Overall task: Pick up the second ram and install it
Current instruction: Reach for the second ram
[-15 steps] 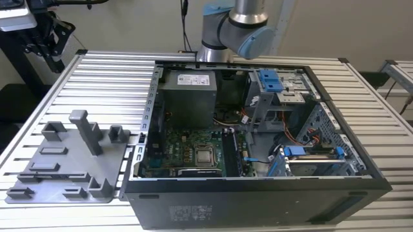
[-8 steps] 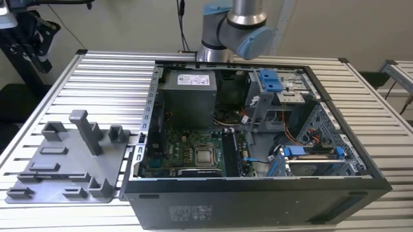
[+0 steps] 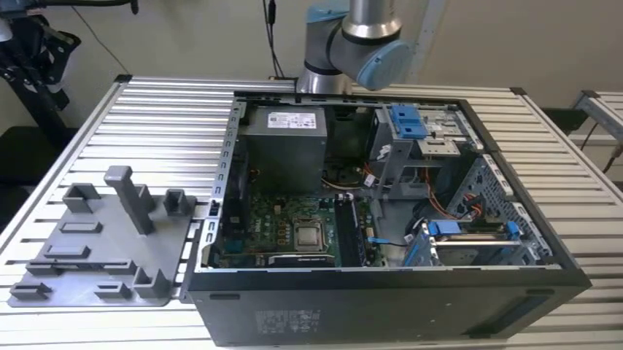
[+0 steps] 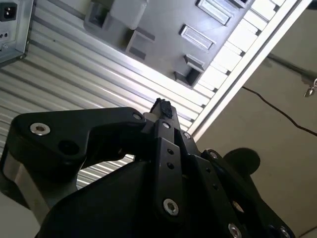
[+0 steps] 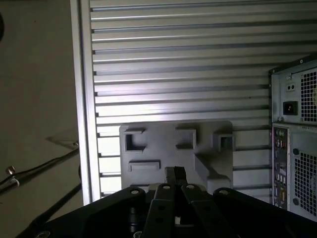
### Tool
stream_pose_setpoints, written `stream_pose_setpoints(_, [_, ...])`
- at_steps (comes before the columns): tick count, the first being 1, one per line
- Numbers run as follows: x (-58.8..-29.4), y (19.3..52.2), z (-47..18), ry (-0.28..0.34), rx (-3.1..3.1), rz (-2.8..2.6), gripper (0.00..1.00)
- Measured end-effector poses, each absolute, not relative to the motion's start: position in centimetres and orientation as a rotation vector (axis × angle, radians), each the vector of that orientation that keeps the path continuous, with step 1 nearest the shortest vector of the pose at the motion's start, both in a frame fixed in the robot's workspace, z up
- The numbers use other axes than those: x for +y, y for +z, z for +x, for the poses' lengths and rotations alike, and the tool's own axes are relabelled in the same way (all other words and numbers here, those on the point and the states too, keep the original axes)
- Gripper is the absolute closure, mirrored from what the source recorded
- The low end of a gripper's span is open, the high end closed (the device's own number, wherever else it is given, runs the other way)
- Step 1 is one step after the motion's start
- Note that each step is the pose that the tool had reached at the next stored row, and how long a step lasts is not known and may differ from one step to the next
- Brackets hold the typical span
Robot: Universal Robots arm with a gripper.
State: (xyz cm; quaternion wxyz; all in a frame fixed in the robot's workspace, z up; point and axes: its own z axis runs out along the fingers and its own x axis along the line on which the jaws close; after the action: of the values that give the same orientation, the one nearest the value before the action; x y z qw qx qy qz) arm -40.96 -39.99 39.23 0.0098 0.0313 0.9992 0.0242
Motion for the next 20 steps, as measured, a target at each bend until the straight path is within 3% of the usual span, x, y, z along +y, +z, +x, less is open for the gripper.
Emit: stream_pose_setpoints(20, [-43.9,39.2,-41.0,0.076,3.12,0.098,0.89])
